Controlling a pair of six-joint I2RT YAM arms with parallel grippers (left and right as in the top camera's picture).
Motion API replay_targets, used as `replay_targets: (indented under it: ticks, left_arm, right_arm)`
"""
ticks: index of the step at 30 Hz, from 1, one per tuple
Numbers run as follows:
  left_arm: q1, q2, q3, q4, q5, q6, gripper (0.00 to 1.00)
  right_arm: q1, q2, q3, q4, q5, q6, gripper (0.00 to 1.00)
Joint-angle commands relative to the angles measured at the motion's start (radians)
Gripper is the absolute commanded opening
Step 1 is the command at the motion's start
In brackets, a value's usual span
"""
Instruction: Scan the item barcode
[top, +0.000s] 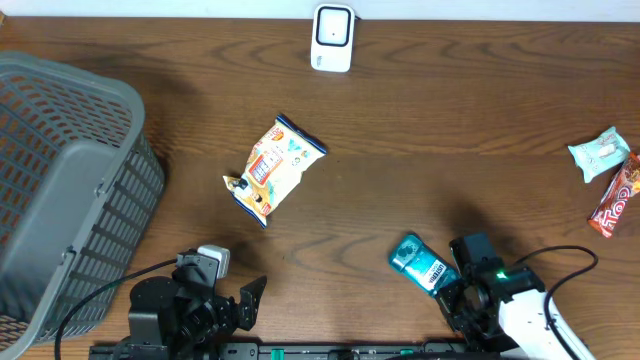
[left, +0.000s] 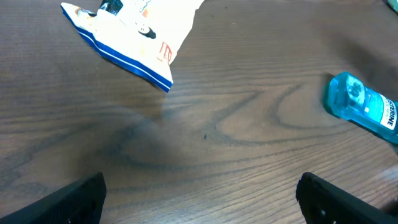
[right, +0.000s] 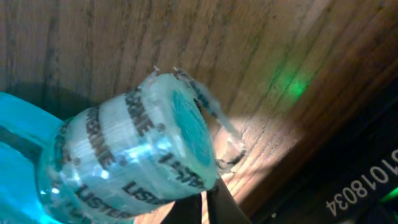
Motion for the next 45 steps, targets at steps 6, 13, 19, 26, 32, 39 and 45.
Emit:
replay_targets:
  ticks: [6,13,19,26,32,39,45]
  left_arm:
    - [0.002,-0.002,0.009,-0.003,-0.005,0.01,0.98]
    - [0.002,-0.002,0.009,-0.003,-0.005,0.01,0.98]
    - [0.002,-0.002,0.009,-0.003,-0.005,0.01,0.98]
    - [0.002,-0.002,0.009,-0.003,-0.005,0.01,0.98]
    - [0.002,-0.002,0.009,-0.003,-0.005,0.01,0.98]
    - [0.002,-0.002,0.009,-0.002,-0.005,0.01,0.98]
    - [0.002,-0.002,0.009,-0.003,-0.005,0.01,0.98]
  right_arm:
    - [0.006,0.048,-0.013,0.345,0.089,-0.058,0.01]
    - [0.006,0.079,-0.013,0.626,0.199,-0.257,0.02]
    - [0.005,0.115,-0.013,0.898,0.259,-0.407,0.13]
    - [0.004,0.206,-0.007,1.115,0.291,-0.574,0.14]
    - [0.004,0.132,0.179,0.742,0.076,-0.468,0.02]
    - [0.004,0.176,0.15,0.351,0.346,-0.106,0.01]
    - [0.003,0.354,0.116,0.583,0.473,-0.097,0.02]
